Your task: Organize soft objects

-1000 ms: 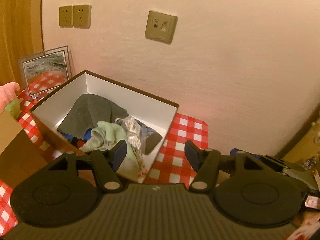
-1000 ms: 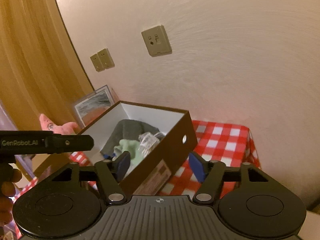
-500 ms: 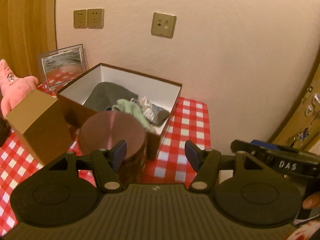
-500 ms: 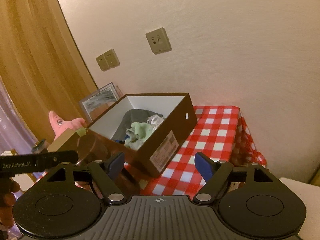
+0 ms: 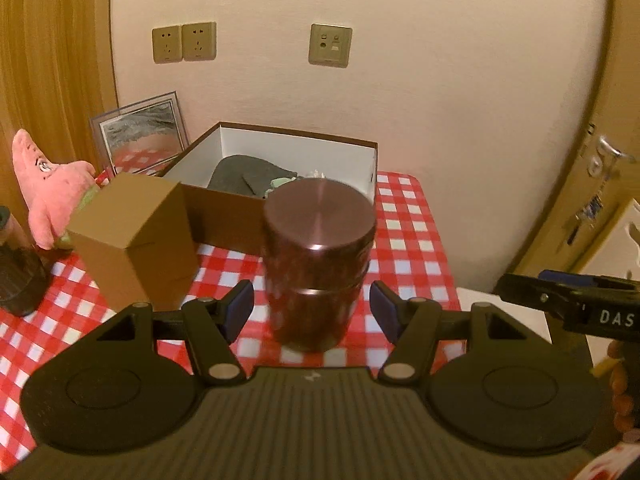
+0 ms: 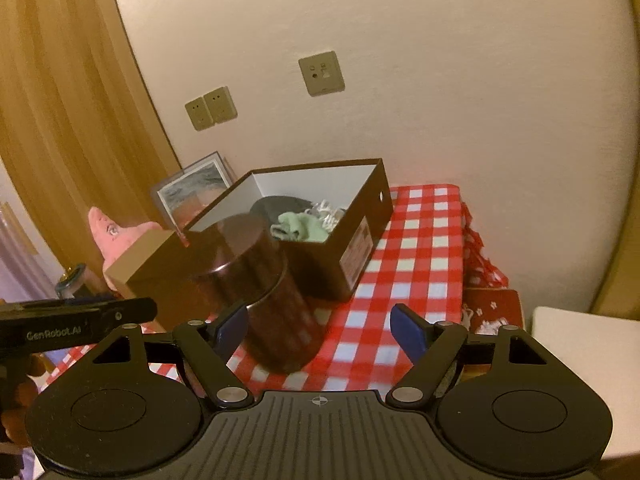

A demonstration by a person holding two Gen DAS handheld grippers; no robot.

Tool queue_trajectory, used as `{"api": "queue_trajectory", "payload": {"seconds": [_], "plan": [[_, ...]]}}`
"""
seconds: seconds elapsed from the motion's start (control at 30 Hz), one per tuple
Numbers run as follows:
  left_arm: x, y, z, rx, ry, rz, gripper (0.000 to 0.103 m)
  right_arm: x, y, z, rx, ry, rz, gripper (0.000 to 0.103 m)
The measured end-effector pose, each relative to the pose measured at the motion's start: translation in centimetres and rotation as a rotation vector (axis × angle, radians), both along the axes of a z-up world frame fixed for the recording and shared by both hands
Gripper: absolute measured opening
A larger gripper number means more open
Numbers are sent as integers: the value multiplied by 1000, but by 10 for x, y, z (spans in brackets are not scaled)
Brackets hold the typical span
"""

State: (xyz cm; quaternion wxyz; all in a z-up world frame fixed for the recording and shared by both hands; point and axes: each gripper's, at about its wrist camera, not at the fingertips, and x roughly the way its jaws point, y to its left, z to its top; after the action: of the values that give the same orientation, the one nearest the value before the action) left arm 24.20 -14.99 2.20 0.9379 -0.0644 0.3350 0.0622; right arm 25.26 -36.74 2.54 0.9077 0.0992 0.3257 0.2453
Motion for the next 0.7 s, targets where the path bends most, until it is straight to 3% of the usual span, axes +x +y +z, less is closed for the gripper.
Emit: {"api": "queue_trajectory", "payload": {"seconds": [0.33, 0.7], "plan": [[-76, 54, -1, 16, 14, -102, 62, -99, 60, 7, -7, 20, -119, 78], [-138, 69, 11, -12, 29, -84, 62, -137, 81, 17, -38, 34, -97, 78]]}}
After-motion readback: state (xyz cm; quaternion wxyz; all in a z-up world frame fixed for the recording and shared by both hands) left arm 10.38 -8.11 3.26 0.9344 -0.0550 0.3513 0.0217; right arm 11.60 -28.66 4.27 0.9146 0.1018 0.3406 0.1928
